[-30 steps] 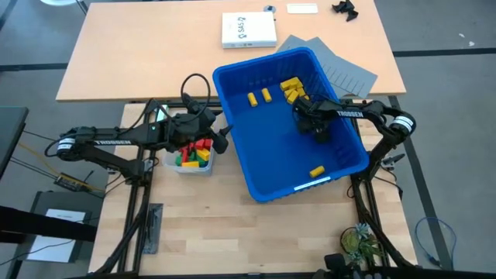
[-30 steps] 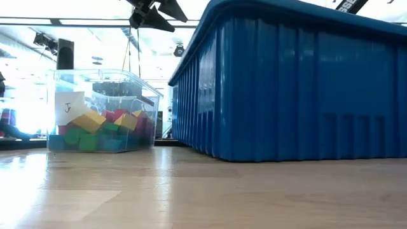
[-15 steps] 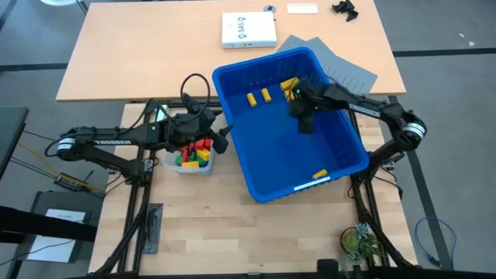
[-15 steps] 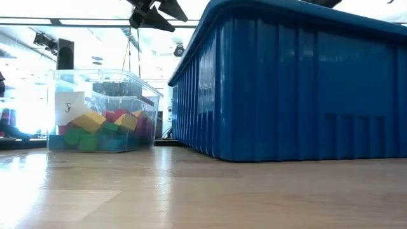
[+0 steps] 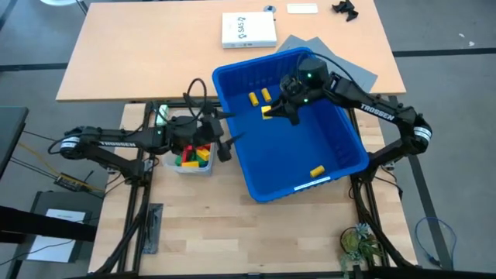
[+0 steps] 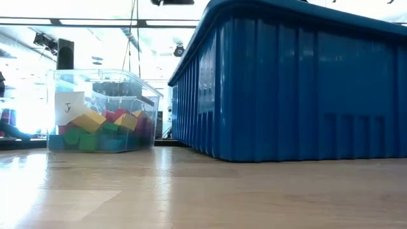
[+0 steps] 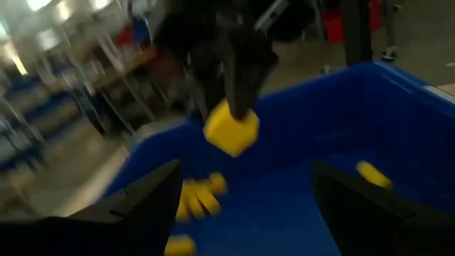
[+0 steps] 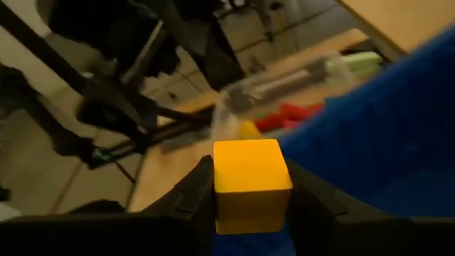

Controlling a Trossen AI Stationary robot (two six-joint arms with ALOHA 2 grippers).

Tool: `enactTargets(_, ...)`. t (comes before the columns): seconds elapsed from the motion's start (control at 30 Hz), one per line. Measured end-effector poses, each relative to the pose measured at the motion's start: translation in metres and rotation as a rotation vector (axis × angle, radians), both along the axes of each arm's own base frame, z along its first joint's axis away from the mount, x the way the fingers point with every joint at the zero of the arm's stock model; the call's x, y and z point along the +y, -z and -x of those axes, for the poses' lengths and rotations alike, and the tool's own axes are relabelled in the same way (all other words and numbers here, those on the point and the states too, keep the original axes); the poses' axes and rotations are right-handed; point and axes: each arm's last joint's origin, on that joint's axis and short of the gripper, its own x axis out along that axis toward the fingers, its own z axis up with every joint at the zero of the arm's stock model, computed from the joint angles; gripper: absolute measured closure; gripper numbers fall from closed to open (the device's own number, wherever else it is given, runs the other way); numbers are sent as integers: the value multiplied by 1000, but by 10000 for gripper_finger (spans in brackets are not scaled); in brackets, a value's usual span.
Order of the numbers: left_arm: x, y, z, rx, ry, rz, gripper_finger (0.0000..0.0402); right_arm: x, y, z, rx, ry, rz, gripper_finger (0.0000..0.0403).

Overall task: Sort blocks
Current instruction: Remove the yellow block from the blue bin and place it in the transparent bin

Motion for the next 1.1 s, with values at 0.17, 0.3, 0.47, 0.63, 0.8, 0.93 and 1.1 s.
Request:
enactTargets(0.17, -7, -1, -16, -18, 32, -201, 83, 19, -9, -12, -71, -64, -53, 275)
enactTargets(0.3, -8, 1, -28, -78, 44, -256, 83, 34, -15, -21, -130, -104, -52, 275)
enactTargets(0.47, -12, 8, -42, -91, 137, -312, 84, 47, -20, -26, -164, -141, -76, 275)
enactTargets(0.63, -17, 9, -52, -105, 160, -361, 106, 53, -20, -28, -159, -160, -81, 275)
enactTargets(0.8, -19, 7, -57, -113, 160, -362, 162, 54, -19, -28, -151, -170, -86, 275)
enactTargets(0.93, -19, 6, -57, -110, 153, -366, 225, 55, -18, -29, -146, -173, -97, 274)
enactTargets(1.1, -21, 6, -55, -126, 32, -276, 254, 51, -18, -28, -154, -161, -81, 188)
